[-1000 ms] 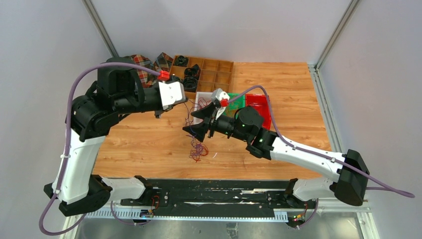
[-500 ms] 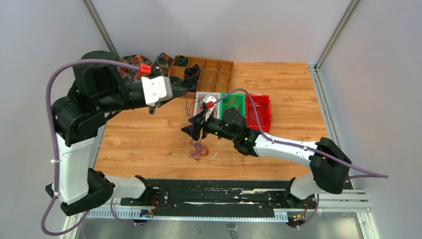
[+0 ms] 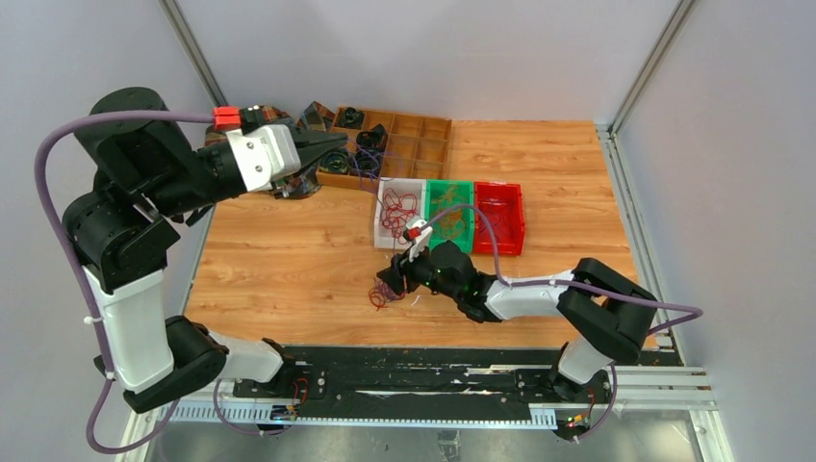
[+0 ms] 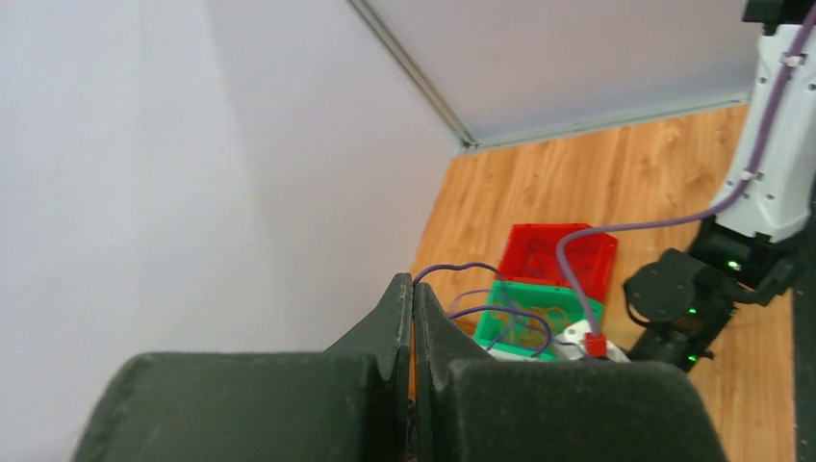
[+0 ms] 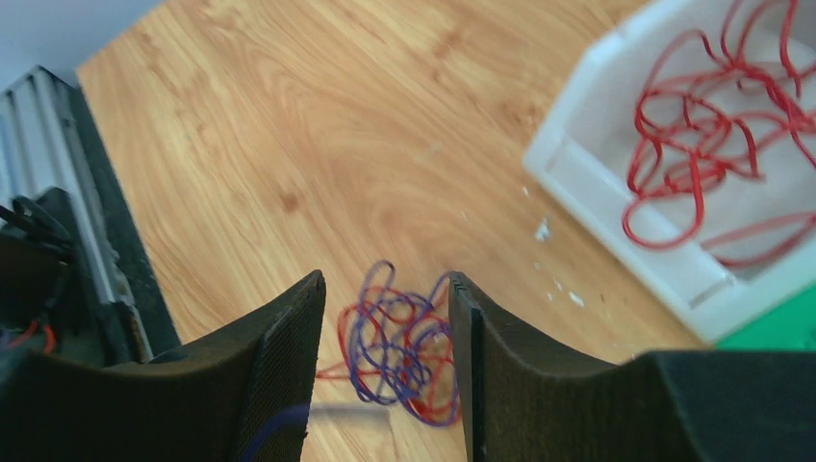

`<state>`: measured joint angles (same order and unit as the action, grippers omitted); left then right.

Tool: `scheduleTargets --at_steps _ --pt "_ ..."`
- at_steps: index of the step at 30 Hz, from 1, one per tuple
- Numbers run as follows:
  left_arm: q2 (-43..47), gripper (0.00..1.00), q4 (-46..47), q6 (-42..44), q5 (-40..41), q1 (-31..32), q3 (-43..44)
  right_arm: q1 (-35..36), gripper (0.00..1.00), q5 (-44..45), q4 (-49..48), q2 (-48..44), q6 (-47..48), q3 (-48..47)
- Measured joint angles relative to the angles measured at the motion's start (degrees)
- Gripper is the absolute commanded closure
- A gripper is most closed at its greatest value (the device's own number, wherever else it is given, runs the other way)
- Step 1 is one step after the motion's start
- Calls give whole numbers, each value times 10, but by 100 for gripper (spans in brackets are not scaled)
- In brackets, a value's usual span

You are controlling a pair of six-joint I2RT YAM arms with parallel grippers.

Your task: Untangle the cables

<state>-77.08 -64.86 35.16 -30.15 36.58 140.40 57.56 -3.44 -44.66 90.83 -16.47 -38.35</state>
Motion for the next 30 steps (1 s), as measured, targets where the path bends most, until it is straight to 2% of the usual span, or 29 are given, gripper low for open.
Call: scheduleTargets --at_steps 9,14,17,21,30 --pt "41 100 149 -6 89 0 -57 -5 45 40 -47 9 -18 71" --pt "61 100 257 -24 146 0 -101 -5 41 46 -58 8 -24 90" --pt "63 100 287 -31 162 0 -106 -5 39 48 -55 -5 -24 91" --pt "73 100 286 -37 154 0 -131 -5 36 52 -21 -79 -16 89" --pt "143 100 260 -42 124 0 -329 -5 32 53 94 -325 59 -16"
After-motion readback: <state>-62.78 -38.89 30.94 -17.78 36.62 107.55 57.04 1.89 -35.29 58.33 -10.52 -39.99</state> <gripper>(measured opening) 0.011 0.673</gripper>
